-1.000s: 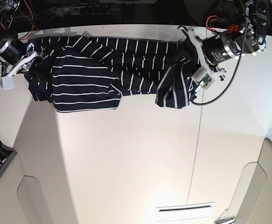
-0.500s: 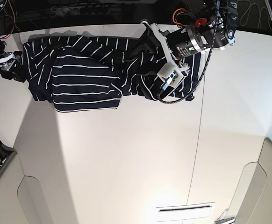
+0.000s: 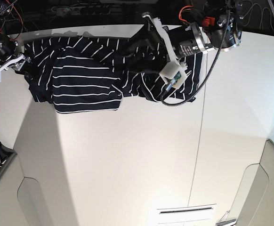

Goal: Fold the T-shirt properly
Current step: 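Grasp the strip end near the left gripper and fold it inward, then push the folded end further inward with the left gripper, then release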

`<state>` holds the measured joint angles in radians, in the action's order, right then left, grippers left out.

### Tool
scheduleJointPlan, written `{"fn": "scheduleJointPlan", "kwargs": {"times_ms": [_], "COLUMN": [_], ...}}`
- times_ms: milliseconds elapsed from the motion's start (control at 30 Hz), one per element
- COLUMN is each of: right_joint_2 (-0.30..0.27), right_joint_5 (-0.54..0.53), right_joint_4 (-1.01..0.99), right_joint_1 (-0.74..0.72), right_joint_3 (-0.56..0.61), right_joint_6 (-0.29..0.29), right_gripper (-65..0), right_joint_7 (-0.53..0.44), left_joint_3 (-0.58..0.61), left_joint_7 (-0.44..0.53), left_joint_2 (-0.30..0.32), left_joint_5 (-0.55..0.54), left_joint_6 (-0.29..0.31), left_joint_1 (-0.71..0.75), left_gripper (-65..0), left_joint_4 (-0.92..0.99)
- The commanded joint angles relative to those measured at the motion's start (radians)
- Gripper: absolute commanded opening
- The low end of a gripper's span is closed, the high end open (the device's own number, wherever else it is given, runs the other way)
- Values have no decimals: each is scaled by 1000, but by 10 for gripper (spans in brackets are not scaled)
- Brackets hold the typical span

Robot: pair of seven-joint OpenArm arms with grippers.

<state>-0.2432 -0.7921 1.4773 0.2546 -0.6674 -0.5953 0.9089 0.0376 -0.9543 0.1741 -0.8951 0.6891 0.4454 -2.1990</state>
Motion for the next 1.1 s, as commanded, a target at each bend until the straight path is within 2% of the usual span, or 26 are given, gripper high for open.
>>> {"fn": "scheduleJointPlan", "kwargs": {"times_ms": [0,167,267,367,667,900,1067], "right_joint_2": [-15,-14,-15,-15,-14,-14,-14], "right_joint_5": [-8,-9,-11,-27,-42,-42,-43], "right_joint_4": [11,11,11,11,11,11,11], "right_joint_1": [-2,-2,-2,-2,-11,-10,-16], "right_joint_3": [-5,-5,-5,-5,-5,-5,-5], "right_joint_6": [-4,-4,-4,-4,-4,-4,-4], "right_gripper": [-272,-272,-272,-272,-272,-272,-272], "right_joint_7": [-8,-7,-7,-7,8,8,8], "left_joint_3": [-28,-233,-362,-431,-410,-404,-285], "left_joint_7": [23,50,124,137,117,-5,-5], "left_joint_2": [0,1,1,1,1,-3,-22], "left_joint_5": [-11,37,117,111,29,-236,-225], "left_joint_6": [9,9,7,2,9,9,9], "left_joint_1": [-2,-2,-2,-2,-2,-2,-2], "left_gripper": [-304,-304,-304,-304,-304,-304,-304], "left_joint_4": [-40,-59,-31,30,299,317,317]}}
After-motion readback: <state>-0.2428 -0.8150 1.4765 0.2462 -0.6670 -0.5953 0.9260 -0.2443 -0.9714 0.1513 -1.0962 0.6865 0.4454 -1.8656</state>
